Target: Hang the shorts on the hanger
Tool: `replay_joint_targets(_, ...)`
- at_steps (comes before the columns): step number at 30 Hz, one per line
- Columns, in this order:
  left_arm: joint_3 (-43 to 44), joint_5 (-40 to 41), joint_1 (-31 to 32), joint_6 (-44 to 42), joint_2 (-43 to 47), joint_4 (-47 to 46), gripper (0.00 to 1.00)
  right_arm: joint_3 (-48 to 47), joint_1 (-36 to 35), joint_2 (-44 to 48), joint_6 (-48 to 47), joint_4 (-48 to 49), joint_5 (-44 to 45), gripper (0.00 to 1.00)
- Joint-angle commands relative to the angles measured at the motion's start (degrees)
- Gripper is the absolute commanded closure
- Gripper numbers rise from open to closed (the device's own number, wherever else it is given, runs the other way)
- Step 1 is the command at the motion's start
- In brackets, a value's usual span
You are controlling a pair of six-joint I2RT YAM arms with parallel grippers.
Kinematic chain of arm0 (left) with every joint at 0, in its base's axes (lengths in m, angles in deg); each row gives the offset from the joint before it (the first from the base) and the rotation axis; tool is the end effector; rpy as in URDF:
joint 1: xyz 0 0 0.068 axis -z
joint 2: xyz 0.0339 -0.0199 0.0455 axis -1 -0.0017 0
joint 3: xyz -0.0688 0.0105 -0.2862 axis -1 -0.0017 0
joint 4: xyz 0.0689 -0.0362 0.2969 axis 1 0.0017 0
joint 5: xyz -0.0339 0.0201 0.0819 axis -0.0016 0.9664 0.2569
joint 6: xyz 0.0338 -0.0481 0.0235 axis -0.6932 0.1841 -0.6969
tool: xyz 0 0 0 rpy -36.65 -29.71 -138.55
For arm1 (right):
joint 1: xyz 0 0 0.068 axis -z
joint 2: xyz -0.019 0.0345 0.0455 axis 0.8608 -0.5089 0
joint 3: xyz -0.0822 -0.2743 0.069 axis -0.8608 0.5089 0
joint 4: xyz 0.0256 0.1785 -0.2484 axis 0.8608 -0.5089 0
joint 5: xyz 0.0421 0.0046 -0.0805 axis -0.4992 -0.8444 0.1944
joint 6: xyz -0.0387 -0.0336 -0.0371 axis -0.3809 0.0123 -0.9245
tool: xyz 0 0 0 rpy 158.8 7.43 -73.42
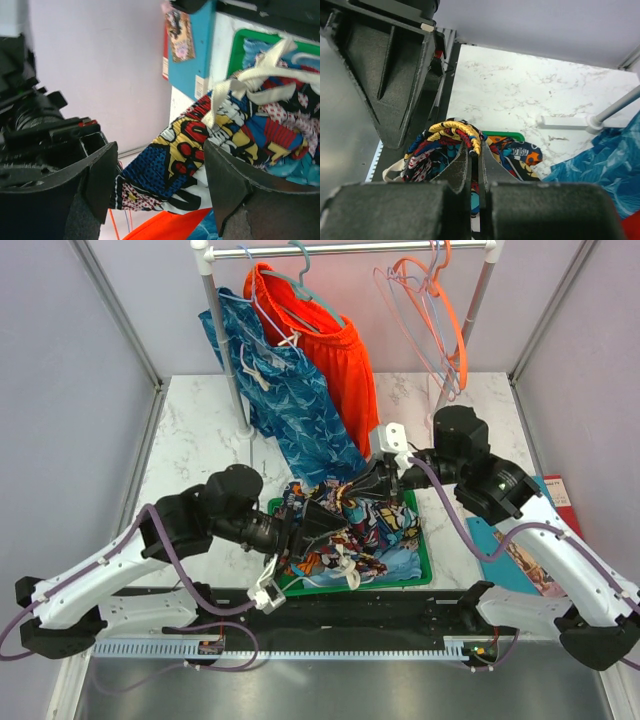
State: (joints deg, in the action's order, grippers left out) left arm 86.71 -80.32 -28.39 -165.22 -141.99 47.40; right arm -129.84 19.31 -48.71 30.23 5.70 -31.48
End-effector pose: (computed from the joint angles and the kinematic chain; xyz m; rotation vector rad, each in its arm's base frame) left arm 0.0782 -0.2046 0.4325 1.9562 -0.0786 -0.2077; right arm 0.1753 0.1970 0.4683 -1.4272 1.1767 1.0470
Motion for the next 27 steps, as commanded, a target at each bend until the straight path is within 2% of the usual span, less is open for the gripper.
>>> replay_joint_targets(1,-0.4,7.3,2.5,-13.2,-0.6,6.9,0.23,1.5,-1.0,-1.2,-0.3,1.0,-3.4,0.99)
replay_joint_targets(9,-1.9,21.1,4.5,-21.0,-3.6,12.2,0.16,2.9,-3.4,-3.1,-2.0,-1.1,-2.7,0.97)
replay_joint_targets(14,-1.9,29.6,6.4,-22.2,-5.8,13.6,0.25,2.9,-5.2,-5.8,-2.9,-2.6,-1.9,0.96)
replay_joint_targets(17,-1.9,31.5,7.1,-21.8,-6.4,14.2,0.35,2.9,-5.5,-7.1,-3.6,-3.2,-1.8,0.98)
replay_joint_targets(20,-3.0,32.2,7.7,-22.0,-5.9,14.5,0.51,2.3,-5.5,-8.0,-4.6,-3.2,-1.5,1.00)
replay_joint_targets(23,-4.1,32.6,8.5,-21.9,-5.1,15.8,0.78,0.7,-5.6,-9.2,-5.1,-3.2,-0.7,1.00)
replay_joint_targets(24,-4.8,32.4,8.8,-21.2,-5.0,15.8,0.98,0.3,-5.6,-9.4,-5.1,-3.1,-0.2,1.00)
replay_joint_targets(25,-4.9,31.6,8.9,-20.1,-4.9,15.5,0.98,0.0,-5.6,-9.9,-5.1,-3.1,0.1,1.00)
replay_joint_targets(26,-4.6,30.6,9.0,-18.5,-4.8,15.1,0.98,-0.6,-5.6,-9.9,-4.6,-2.9,0.9,0.91)
replay_joint_targets(27,-3.1,29.3,9.1,-13.0,-5.1,14.4,0.98,-0.9,-5.5,-10.1,-4.0,-2.4,1.8,0.83)
